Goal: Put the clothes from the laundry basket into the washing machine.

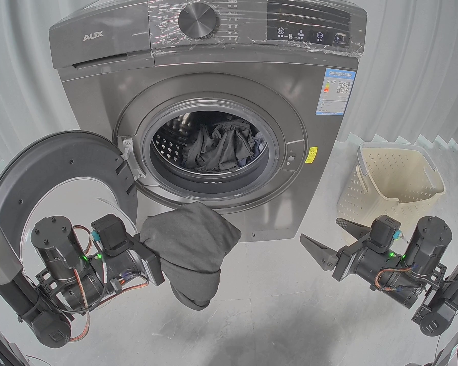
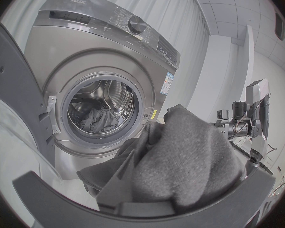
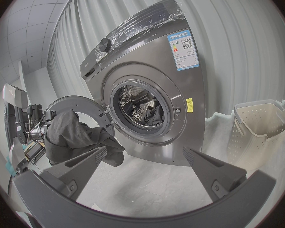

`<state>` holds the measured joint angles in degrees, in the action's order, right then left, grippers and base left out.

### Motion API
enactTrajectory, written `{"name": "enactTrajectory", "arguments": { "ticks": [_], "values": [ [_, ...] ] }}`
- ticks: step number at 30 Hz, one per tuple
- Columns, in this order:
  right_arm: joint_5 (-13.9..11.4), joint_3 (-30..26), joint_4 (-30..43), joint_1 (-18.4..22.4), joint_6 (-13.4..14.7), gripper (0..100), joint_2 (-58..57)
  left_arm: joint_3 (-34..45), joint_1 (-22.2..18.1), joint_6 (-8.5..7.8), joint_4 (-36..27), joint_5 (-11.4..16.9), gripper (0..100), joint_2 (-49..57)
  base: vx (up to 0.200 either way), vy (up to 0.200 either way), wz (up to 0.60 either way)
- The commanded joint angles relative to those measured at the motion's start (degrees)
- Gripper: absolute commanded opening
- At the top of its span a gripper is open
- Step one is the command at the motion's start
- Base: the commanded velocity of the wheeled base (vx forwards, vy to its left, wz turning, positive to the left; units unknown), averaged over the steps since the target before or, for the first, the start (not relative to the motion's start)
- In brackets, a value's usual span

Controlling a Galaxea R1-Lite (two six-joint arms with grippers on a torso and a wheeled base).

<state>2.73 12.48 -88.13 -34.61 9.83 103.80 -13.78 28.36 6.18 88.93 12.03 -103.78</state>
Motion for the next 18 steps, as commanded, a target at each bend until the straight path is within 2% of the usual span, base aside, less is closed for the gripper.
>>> {"name": "enactTrajectory", "arguments": {
  "ticks": [1, 4, 10, 14, 18],
  "values": [
    [-0.09, 0.17, -0.03, -0.11, 0.02, 100, 0.44, 0.15, 0.47, -0.03, -0.07, 0.10, 0, -0.46, 0.000, 0.000, 0.00],
    [-0.09, 0.09, -0.03, -0.64, 0.19, 100, 0.96, 0.24, 0.91, -0.47, 0.01, 0.01, 0, -1.25, 0.000, 0.000, 0.00],
    [-0.01, 0.17, -0.12, -1.78, 0.37, 100, 1.23, 0.33, 1.79, -0.82, 0.01, 0.01, 0, -1.34, 0.200, 0.000, 0.00],
    [0.08, 0.00, -0.12, -2.48, 0.55, 100, 1.23, 0.50, 2.05, -1.00, 0.01, 0.01, 0, -2.31, 0.000, 0.000, 0.00],
    [0.08, 0.09, -0.12, -3.01, 0.55, 100, 1.14, 0.59, 2.05, -1.96, 0.01, 0.01, 0, -2.31, 0.000, 0.000, 0.00]
  ]
}}
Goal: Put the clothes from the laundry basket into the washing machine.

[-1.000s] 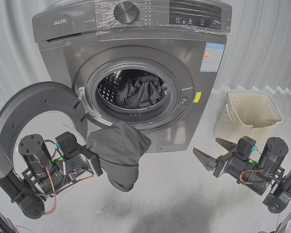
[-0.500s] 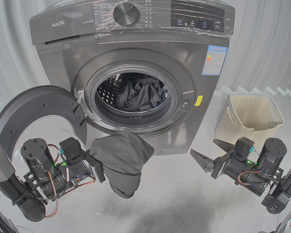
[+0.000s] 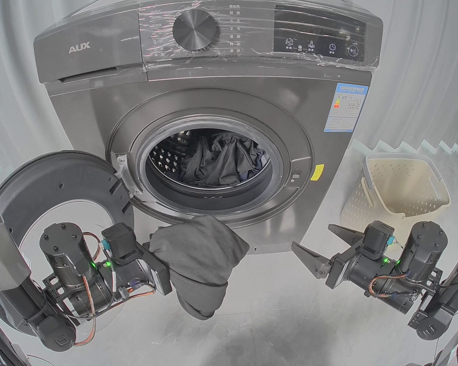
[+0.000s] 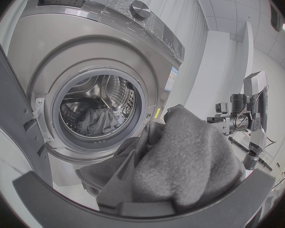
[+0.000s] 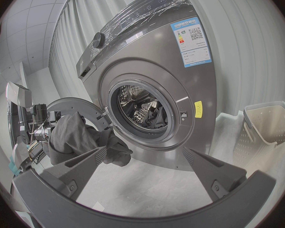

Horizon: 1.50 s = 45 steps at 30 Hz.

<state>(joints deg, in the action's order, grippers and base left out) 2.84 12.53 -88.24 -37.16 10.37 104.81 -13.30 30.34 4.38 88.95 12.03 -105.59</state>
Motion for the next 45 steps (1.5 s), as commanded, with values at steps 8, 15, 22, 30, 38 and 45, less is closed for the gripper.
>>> {"name": "enactTrajectory", "arguments": {
  "ticks": [8, 15, 22, 30, 38, 45],
  "values": [
    [0.06, -0.14, -0.01, -1.34, 0.08, 100, 0.21, 0.56, 0.16, -0.07, -0.01, 0.01, 0, -1.02, 0.175, 0.000, 0.00],
    [0.06, -0.40, -0.01, -1.95, 0.17, 100, 0.21, 0.47, 0.33, -0.16, -0.01, 0.01, 0, -1.19, 0.200, 0.000, 0.00],
    [-0.12, -0.58, -0.01, -3.89, 0.17, 100, -0.31, 0.73, 0.95, -0.07, -0.01, -0.08, 0, -0.66, 0.029, 0.000, 0.00],
    [-0.29, -1.90, 0.08, -8.90, -0.18, 100, -2.86, 1.08, 4.81, 1.07, -0.19, -3.77, 0, -1.63, 0.000, 0.000, 0.00],
    [-0.47, -3.48, -0.01, -10.13, -0.53, 100, -3.65, -6.83, 4.02, 0.55, 0.08, -2.28, 0, -14.11, 0.000, 0.000, 0.00],
    [-0.47, -3.65, 0.08, -10.22, -0.62, 100, -4.53, -18.43, 4.02, 0.90, -0.19, -3.24, 0, -19.83, 0.000, 0.000, 0.00]
  ]
}}
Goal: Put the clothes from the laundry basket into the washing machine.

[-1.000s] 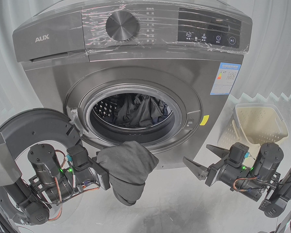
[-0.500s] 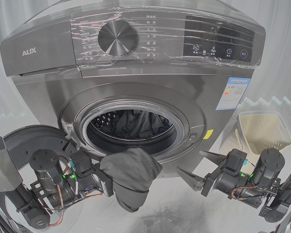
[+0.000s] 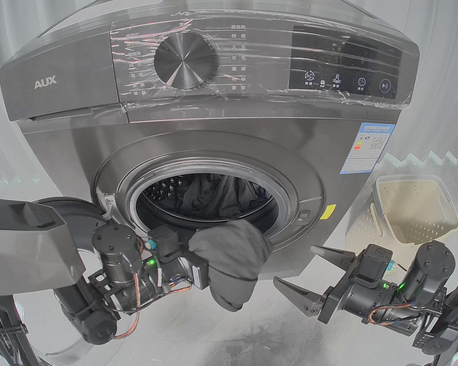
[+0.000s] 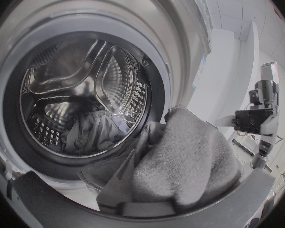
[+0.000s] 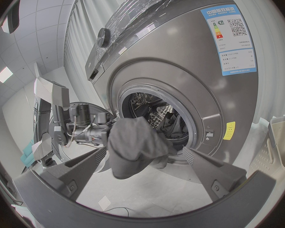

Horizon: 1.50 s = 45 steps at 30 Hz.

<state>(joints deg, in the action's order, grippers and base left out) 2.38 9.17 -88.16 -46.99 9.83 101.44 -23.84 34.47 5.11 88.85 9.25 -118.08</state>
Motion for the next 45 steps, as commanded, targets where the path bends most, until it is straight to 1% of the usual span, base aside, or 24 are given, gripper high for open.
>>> {"name": "enactTrajectory", "arguments": {
  "ticks": [1, 4, 5, 7, 8, 10, 13, 15, 17, 18, 20, 21, 23, 24, 28, 32, 33, 38, 41, 45],
  "values": [
    [0.00, -0.38, 0.01, -0.47, -0.16, 100, -1.51, -11.14, -0.29, 0.52, -0.08, -1.78, 0, -9.28, 0.000, 0.000, 0.00],
    [0.00, -0.38, 0.01, -0.55, -0.16, 100, -2.30, -18.43, -1.25, 2.45, -0.25, -5.03, 0, -12.44, 0.000, 0.000, 0.00],
    [0.00, -0.38, 0.01, -0.47, -0.16, 100, -2.39, -20.01, -1.43, 2.80, -0.34, -5.56, 0, -13.23, 0.000, 0.000, 0.00],
    [0.00, -0.38, 0.01, -0.47, -0.16, 100, -2.39, -20.01, -1.43, 2.80, -0.34, -5.56, 0, -13.23, 0.000, 0.000, 0.00],
    [0.00, -0.38, 0.01, -0.55, -0.16, 100, -2.39, -26.96, -3.45, 3.15, -0.60, -6.00, 0, -16.57, 0.000, 0.000, 0.00],
    [0.00, -0.29, 0.01, -0.55, -0.16, 100, -2.39, -30.30, -4.06, 3.15, -1.39, -6.26, 0, -18.33, 0.000, 0.000, 0.00],
    [0.00, -0.11, 0.01, -0.55, -0.16, 100, -2.39, -33.72, -5.03, 3.24, -1.83, -7.67, 0, -20.53, 0.000, 0.000, 0.00],
    [0.00, -0.03, 0.01, -0.55, -0.16, 100, -2.30, -37.33, -5.65, 3.24, -2.10, -8.02, 0, -22.28, 0.000, 0.000, 0.00],
    [0.00, -0.03, 0.01, -0.55, -0.16, 100, -2.30, -38.82, -6.17, 3.24, -2.45, -8.29, 0, -22.63, 0.000, 0.000, 0.00],
    [0.00, -0.11, 0.01, -0.64, -0.16, 100, -2.21, -42.60, -7.32, 3.24, -4.38, -9.43, 0, -23.43, 0.000, 0.000, 0.00],
    [0.00, -0.11, 0.01, -0.82, -0.16, 100, -2.12, -45.85, -8.28, 3.24, -6.67, -10.83, 0, -23.87, 0.000, 0.000, 0.00],
    [0.00, -0.11, 0.01, -0.91, -0.16, 100, -2.12, -47.35, -8.81, 3.24, -7.81, -11.27, 0, -24.13, 0.000, 0.000, 0.00],
    [0.00, -0.11, 0.01, -0.91, -0.16, 100, -2.03, -47.79, -8.90, 3.24, -8.07, -11.36, 0, -24.22, 0.000, 0.000, 0.00],
    [0.00, -0.03, 0.01, -0.91, -0.16, 100, -1.86, -51.83, -9.69, 3.24, -11.24, -11.80, 0, -24.92, 0.000, 0.000, 0.00],
    [0.08, -0.11, 0.01, -0.99, -0.07, 100, -1.24, -58.60, -10.04, 3.24, -13.79, -13.65, 0, -27.12, 0.000, 0.000, 0.00],
    [0.08, -0.11, 0.01, -0.99, -0.07, 100, -0.98, -61.94, -10.13, 3.24, -15.37, -13.82, 0, -28.61, 0.000, 0.000, 0.00],
    [0.08, -0.03, 0.01, -0.99, -0.07, 100, -0.89, -65.01, -10.13, 3.24, -16.25, -14.44, 0, -30.02, 0.000, 0.000, 0.00],
    [0.08, -0.03, -0.08, -0.91, 0.02, 100, -0.28, -72.75, -10.83, 3.33, -17.65, -17.25, 0, -33.80, 0.000, 0.000, 0.00],
    [0.00, 0.06, -0.08, -0.91, 0.02, 100, -0.19, -74.77, -10.74, 3.33, -17.83, -17.87, 0, -35.20, 0.000, 0.000, 0.00],
    [0.00, 0.06, -0.08, -0.91, -0.07, 100, 0.25, -74.94, -10.31, 3.51, -17.83, -17.95, 0, -35.64, 0.000, 0.000, 0.00]
  ]
}}
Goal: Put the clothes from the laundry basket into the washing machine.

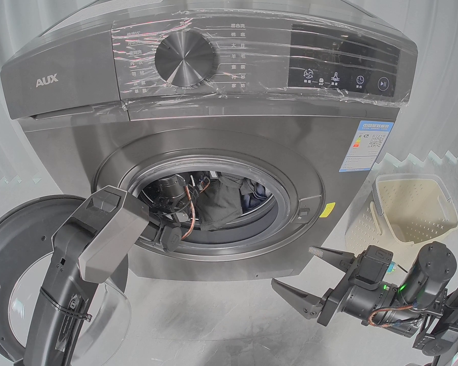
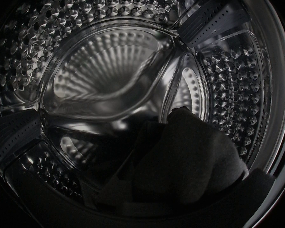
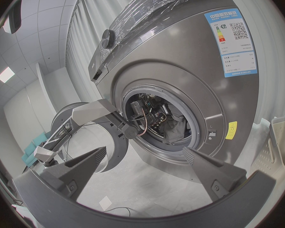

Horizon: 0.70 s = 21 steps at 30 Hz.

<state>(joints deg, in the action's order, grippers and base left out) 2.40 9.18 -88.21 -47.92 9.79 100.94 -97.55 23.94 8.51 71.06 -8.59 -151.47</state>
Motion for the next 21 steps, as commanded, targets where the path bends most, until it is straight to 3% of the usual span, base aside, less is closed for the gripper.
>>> {"name": "enactTrajectory", "arguments": {
  "ticks": [1, 2, 3, 8, 13, 21],
  "values": [
    [-0.03, 0.05, -0.03, 0.02, -0.03, 100, 0.84, -1.24, 0.32, 0.10, -0.04, -0.02, 0, -2.25, 0.000, 0.000, 0.00],
    [-0.03, 0.05, -0.03, 0.02, 0.05, 100, 0.84, -1.15, 0.32, 0.10, -0.04, -0.11, 0, -2.25, 0.000, 0.000, 0.00],
    [-0.03, 0.14, -0.03, 0.02, 0.05, 100, 0.84, -0.98, 0.40, 0.10, -0.04, -0.11, 100, -2.16, 0.000, 0.000, 0.00],
    [-0.03, 0.14, -0.03, 0.11, -0.03, 100, 0.84, 0.17, 0.49, 0.90, -0.13, -0.11, 100, -1.55, 0.000, 0.000, 0.00],
    [-0.12, 0.31, -0.03, 0.02, -0.03, 100, 0.75, 14.49, 2.16, 1.60, -2.94, 0.77, 100, 6.71, 0.000, 0.000, 0.00],
    [-0.03, 0.40, -0.03, -0.07, -0.03, 100, 0.40, 23.37, 4.09, 1.25, -6.72, 1.74, 100, 10.76, 0.000, 0.000, 0.00]
  ]
}}
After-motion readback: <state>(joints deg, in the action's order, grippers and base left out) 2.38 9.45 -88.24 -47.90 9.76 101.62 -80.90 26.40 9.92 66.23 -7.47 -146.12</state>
